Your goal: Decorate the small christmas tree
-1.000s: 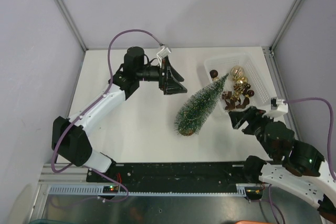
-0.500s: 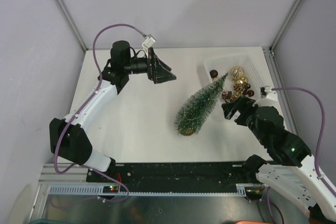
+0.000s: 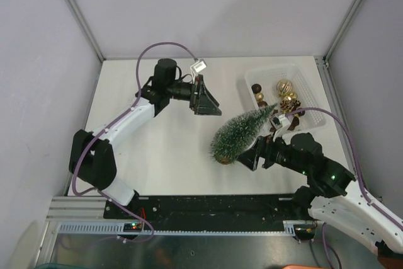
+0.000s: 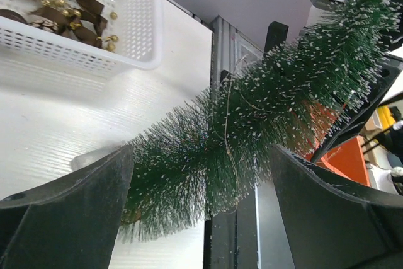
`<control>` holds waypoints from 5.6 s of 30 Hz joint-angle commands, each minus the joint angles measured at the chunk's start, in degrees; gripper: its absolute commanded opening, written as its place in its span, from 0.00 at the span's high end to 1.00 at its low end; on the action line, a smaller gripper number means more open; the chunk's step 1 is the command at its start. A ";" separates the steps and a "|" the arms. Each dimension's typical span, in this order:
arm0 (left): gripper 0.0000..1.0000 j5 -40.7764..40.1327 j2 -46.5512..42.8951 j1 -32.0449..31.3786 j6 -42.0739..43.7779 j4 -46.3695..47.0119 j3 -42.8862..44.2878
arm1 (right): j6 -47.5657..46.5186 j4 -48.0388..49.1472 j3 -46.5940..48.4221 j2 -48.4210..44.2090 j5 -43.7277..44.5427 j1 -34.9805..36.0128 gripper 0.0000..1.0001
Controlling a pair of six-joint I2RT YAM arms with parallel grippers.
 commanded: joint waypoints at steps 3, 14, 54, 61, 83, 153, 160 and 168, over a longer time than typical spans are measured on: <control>0.08 3.66 1.90 -2.77 0.71 0.63 -0.33 | -1.04 7.62 -2.63 0.07 5.01 3.86 0.07; 0.20 2.77 3.50 -7.25 1.68 1.63 -1.17 | 2.79 9.94 -4.95 0.22 21.04 4.55 0.10; 0.99 -1.78 -29.79 7.96 6.85 -3.59 -27.77 | -4.22 50.54 -3.50 29.09 16.43 7.15 0.17; 0.74 0.31 -32.28 8.33 5.51 -3.74 -29.33 | -6.34 47.06 -1.87 27.23 14.57 7.97 0.15; 0.00 -6.14 -45.18 10.52 11.08 -15.97 -20.26 | -11.07 12.24 7.28 10.68 17.82 8.86 0.07; 0.00 -44.60 -36.22 22.35 21.20 -32.72 -6.37 | -13.63 -7.26 36.01 44.44 31.43 -27.74 0.74; 0.00 -43.36 -37.25 22.36 22.83 -32.67 -7.78 | -13.22 -12.94 36.01 31.83 31.97 -23.71 0.73; 0.00 -41.26 -35.84 22.36 22.81 -32.63 -7.25 | -13.63 -12.25 34.15 37.37 32.27 -24.66 0.54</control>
